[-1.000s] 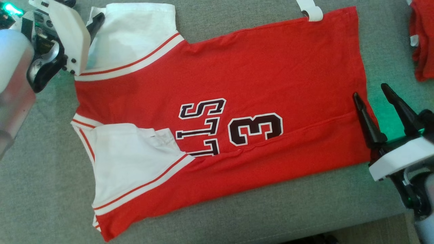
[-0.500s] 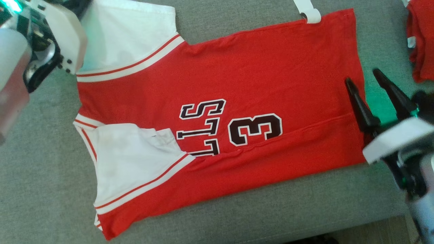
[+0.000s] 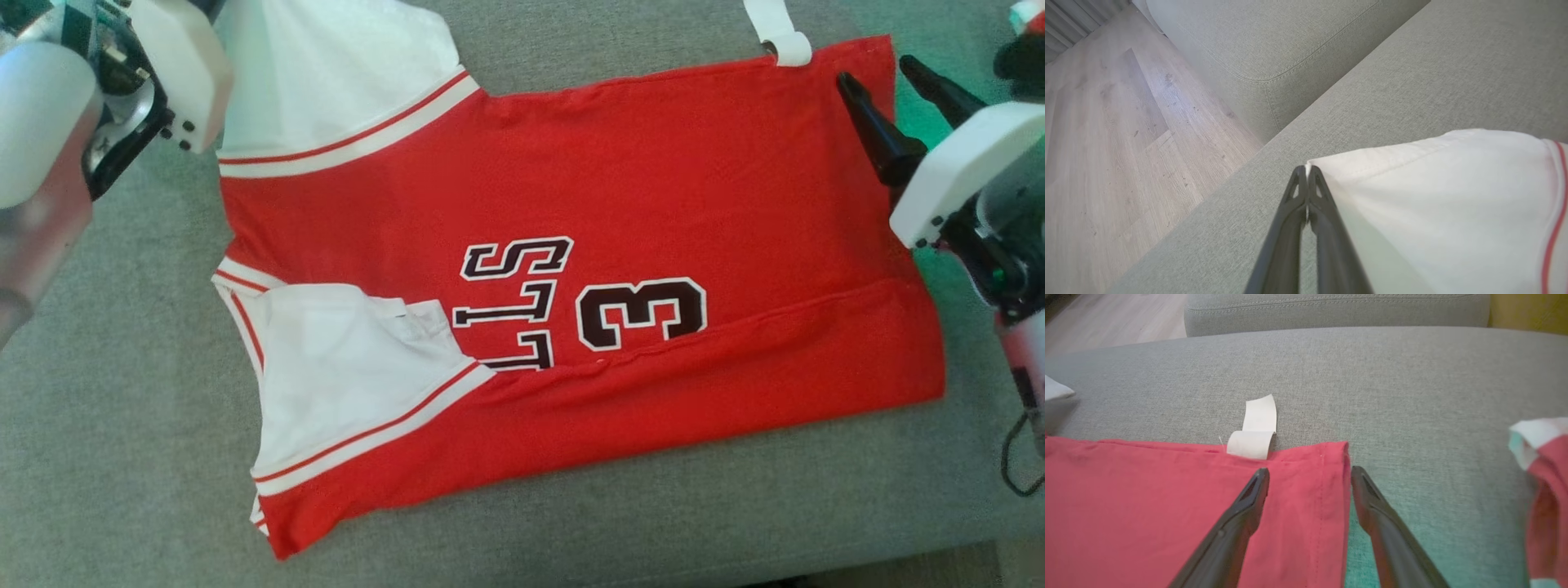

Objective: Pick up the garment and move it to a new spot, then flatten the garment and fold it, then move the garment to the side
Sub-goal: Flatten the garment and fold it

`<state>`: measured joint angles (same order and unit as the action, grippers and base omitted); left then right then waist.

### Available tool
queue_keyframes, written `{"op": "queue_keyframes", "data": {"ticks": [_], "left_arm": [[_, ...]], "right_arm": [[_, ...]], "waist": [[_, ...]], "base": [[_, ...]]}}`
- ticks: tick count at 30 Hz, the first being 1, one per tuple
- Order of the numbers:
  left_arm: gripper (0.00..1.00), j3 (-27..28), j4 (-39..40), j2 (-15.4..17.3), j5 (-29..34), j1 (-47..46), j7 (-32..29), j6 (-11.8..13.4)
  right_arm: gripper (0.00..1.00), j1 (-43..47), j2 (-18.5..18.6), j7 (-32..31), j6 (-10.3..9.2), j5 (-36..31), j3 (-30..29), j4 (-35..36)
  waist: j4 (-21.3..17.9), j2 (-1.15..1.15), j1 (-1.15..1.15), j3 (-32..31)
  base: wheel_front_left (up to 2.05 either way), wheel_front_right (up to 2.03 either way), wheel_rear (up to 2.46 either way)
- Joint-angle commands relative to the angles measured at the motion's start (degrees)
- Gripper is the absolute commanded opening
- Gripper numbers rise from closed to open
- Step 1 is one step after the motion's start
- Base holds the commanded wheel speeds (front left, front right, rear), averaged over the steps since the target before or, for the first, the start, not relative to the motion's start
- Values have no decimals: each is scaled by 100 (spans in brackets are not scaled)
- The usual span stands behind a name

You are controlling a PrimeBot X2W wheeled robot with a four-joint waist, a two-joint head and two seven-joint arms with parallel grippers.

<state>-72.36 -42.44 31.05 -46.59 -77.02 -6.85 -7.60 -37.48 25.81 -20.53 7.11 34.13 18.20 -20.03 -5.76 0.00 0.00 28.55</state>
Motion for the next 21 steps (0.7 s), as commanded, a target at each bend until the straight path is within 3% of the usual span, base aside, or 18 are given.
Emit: {"op": "queue_keyframes", "data": {"ticks": [1,9,11,12,14,16,17,19,20,21], "left_arm": [[0,159,1,146,-58,-395,76,11],[0,31,-35,121,-162,-499,143,11],[0,6,-45,116,-182,-517,152,11],[0,-5,-50,115,-190,-523,153,11],[0,-24,-62,116,-207,-537,161,11],[0,-39,-74,114,-222,-548,170,11],[0,-45,-81,115,-226,-554,180,11],[0,-56,-97,116,-228,-565,203,11],[0,-61,-104,117,-226,-572,222,11],[0,-65,-112,122,-214,-586,253,11]], "right_arm": [[100,-133,128,-3,37,93,117,-22],[100,-539,185,240,37,356,471,-524],[90,-630,195,327,37,419,567,-612],[81,-670,206,367,37,441,617,-652],[49,-749,226,426,37,499,708,-721],[48,-827,255,501,37,541,780,-778],[43,-867,269,540,37,565,812,-800],[24,-949,308,642,37,579,862,-845],[6,-986,323,679,37,590,885,-871],[0,-1023,343,724,37,598,899,-895]], "waist": [[33,0,0,39],[90,0,0,118],[96,0,0,129],[100,0,0,134],[107,0,0,143],[113,0,0,151],[115,0,0,156],[120,0,0,164],[122,0,0,168],[125,0,0,172]], "base": [[0,0,0],[0,0,0],[0,0,0],[0,0,0],[0,0,0],[0,0,0],[0,0,0],[0,0,0],[0,0,0],[0,0,0]]}}
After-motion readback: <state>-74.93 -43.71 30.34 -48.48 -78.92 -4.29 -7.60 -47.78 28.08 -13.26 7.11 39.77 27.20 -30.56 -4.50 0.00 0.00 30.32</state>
